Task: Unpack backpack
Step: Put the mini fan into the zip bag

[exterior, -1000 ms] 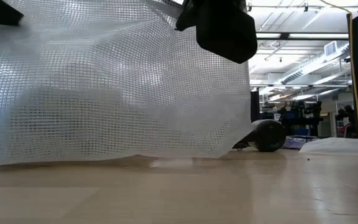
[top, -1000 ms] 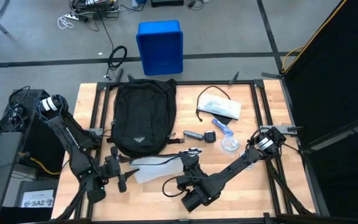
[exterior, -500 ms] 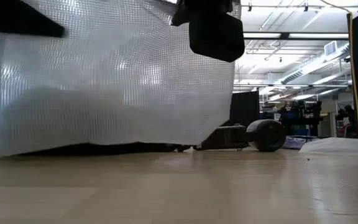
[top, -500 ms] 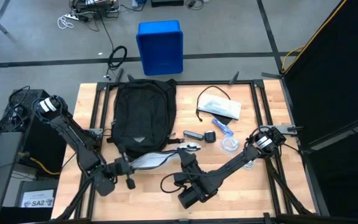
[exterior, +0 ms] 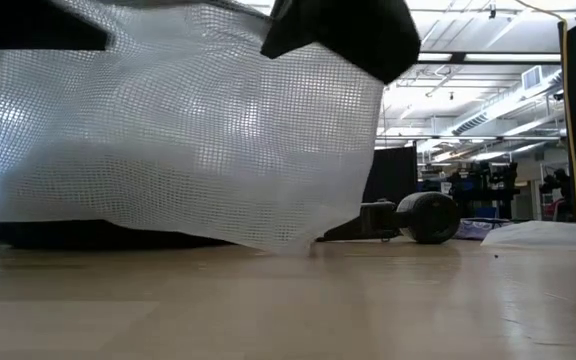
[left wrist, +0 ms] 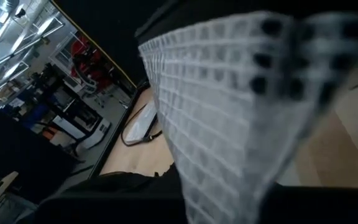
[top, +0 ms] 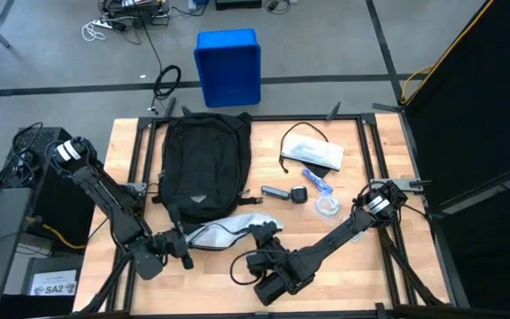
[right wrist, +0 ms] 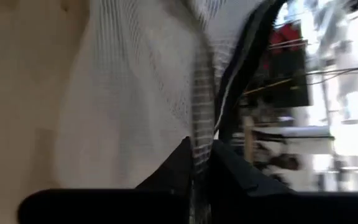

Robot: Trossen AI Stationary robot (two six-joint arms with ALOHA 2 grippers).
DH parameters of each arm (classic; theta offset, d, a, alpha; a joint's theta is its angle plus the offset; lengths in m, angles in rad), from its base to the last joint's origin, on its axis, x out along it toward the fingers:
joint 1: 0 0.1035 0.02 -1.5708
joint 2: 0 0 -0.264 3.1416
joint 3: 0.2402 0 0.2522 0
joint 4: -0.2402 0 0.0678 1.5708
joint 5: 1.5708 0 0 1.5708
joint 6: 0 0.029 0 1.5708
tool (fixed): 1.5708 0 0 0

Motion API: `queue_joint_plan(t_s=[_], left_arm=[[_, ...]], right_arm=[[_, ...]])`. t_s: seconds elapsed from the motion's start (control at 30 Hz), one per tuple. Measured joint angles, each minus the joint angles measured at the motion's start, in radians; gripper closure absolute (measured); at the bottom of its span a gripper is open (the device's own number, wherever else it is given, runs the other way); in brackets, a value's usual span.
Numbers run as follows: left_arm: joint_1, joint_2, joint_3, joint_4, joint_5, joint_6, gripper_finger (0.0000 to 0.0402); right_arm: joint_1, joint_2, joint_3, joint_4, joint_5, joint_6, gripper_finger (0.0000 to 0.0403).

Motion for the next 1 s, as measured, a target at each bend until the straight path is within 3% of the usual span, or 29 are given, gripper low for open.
queue_joint_plan(t_s=[0.33, 0.5, 0.67, 1.0], left_arm=[[0.001, 0.013, 0.0, 0.008, 0.049, -0.053, 0.0402], [0.001, 0.013, 0.0, 0.004, 0.052, -0.053, 0.0402], [0.001, 0.013, 0.0, 0.001, 0.052, -0.054, 0.0402], [0.001, 0.012, 0.0, 0.0, 0.052, -0.058, 0.0402]], right_arm=[[0.014, 0.0, 0.196, -0.203, -0.03, 0.076, 0.0228], [0.013, 0.0, 0.349, -0.426, -0.102, 0.273, 0.0174], [0.016, -0.002, 0.44, -0.621, -0.2, 0.467, 0.0155], [-0.002, -0.052, 0.411, -0.617, -0.373, 0.614, 0.0182]])
